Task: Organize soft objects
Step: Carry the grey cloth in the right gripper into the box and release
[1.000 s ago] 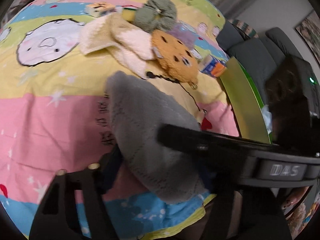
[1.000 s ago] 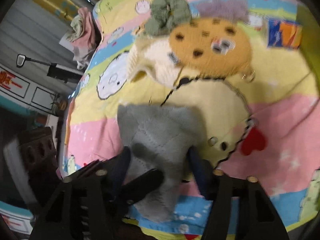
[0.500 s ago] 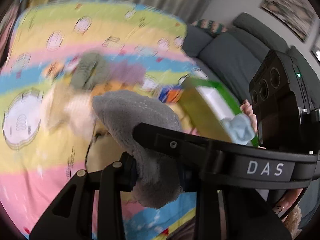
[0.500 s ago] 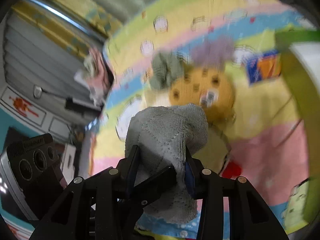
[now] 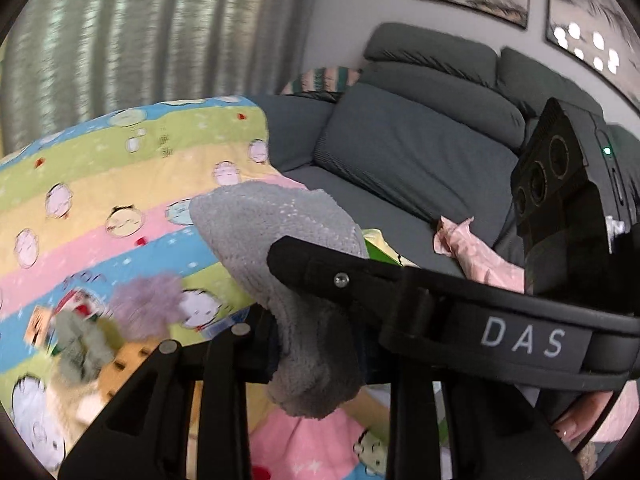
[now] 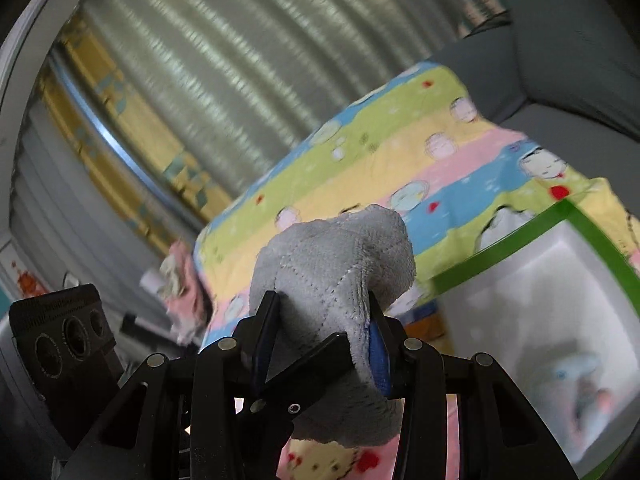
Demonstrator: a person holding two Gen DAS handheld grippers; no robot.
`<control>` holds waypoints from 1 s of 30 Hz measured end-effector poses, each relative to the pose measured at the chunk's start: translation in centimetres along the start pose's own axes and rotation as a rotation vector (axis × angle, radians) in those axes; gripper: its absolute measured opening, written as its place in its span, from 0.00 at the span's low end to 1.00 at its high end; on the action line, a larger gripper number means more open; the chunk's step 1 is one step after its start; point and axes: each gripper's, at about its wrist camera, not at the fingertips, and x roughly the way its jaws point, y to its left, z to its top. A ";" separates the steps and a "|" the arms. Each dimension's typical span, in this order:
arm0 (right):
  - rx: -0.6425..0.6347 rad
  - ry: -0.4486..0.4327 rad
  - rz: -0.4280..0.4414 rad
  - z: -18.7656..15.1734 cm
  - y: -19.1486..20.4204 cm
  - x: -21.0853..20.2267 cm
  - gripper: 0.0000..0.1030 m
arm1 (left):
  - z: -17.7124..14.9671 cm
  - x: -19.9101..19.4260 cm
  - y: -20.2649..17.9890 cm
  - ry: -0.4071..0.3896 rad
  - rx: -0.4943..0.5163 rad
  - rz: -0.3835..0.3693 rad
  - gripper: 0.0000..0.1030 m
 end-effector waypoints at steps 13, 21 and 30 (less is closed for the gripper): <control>0.245 -0.092 -0.162 0.4 -11.5 -0.7 0.43 | -0.6 10.4 -3.7 0.146 0.033 -0.148 0.23; 0.341 -0.045 -0.280 -0.4 -15.0 0.2 0.43 | -2.0 14.0 -4.3 0.239 0.010 -0.149 0.22; 0.384 -0.031 -0.340 -1.0 -16.3 0.0 0.43 | -2.9 14.9 -4.6 0.281 0.004 -0.131 0.30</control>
